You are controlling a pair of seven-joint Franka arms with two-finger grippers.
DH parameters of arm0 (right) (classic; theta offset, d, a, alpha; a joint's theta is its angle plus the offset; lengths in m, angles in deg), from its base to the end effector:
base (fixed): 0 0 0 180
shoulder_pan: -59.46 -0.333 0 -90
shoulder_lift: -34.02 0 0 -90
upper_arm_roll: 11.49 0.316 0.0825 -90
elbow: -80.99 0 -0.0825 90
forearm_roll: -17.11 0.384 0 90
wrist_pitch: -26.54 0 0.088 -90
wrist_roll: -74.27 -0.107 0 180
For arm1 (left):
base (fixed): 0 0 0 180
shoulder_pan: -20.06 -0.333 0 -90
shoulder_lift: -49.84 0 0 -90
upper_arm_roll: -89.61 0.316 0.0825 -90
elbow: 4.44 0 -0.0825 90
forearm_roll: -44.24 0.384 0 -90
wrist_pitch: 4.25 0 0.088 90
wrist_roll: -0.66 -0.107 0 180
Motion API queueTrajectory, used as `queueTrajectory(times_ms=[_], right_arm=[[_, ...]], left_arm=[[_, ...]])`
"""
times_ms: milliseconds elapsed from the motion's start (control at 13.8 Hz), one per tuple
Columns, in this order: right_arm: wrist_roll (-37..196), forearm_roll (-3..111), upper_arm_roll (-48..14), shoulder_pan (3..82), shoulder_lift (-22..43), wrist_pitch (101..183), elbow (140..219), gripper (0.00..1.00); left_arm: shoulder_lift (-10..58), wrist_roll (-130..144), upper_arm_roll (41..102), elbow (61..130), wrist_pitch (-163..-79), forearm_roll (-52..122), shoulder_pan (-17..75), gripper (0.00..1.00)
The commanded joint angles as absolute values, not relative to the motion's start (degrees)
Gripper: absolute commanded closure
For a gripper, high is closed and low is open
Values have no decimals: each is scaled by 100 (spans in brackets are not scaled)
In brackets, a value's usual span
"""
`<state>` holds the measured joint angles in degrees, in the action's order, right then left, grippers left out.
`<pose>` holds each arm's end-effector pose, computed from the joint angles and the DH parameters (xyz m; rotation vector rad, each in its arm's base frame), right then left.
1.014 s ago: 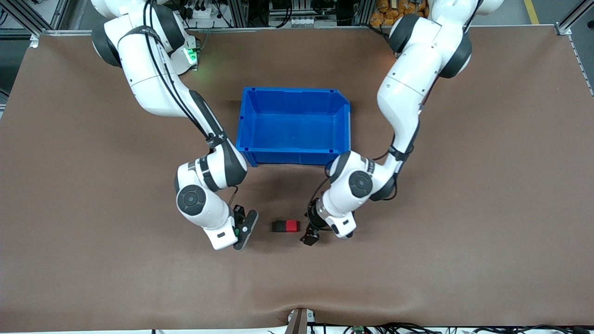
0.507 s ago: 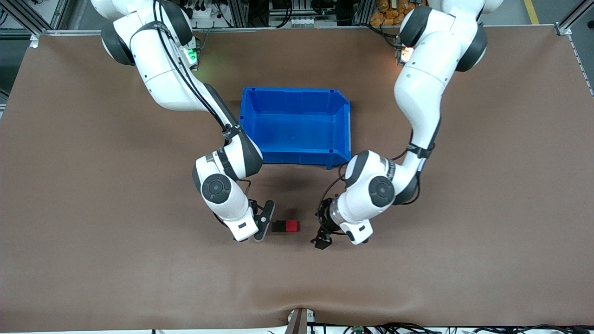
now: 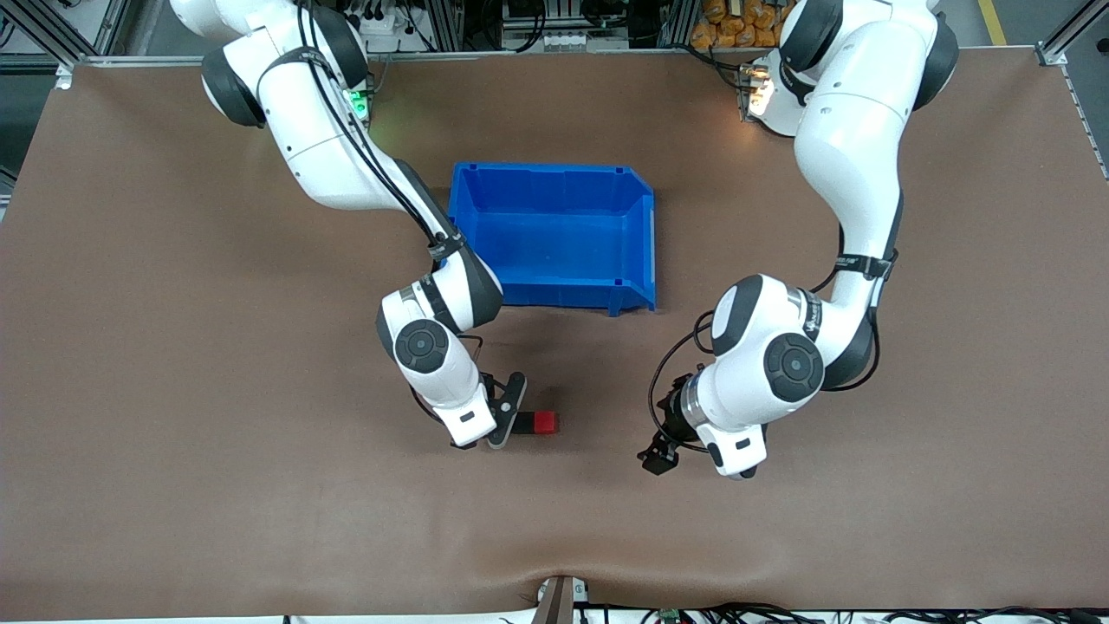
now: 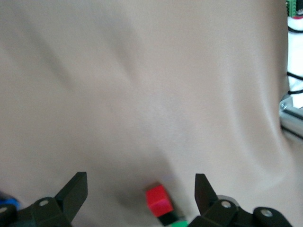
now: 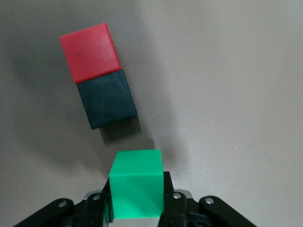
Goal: Attach green and red cubes to black cube
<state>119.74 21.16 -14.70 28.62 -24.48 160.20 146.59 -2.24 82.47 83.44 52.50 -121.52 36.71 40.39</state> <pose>0.6851 0.3759 0.1906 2.5144 1.8373 0.2619 0.7201 -0.3312 0.3250 2.4989 1.4722 -0.1126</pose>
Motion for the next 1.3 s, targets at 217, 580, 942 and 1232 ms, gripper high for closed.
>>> queueTrajectory(times_ms=[217,580,942,1232], right_arm=[[11725,2001,-1526,2765,-2583,16004,14453,100],[11559,2001,-1526,2720,-2618,16110,14436,100],[11470,2010,-1518,2703,-2662,16171,14374,100],[11383,1992,-1526,2536,-2697,16154,14409,1]], left_arm=[[369,6274,8381,5365,-11509,3888,3537,0],[791,4639,8390,5365,-10920,4133,3062,0],[1160,3454,8408,5365,-10621,4773,2885,0],[1686,2222,8408,5374,-10112,4907,2666,0]])
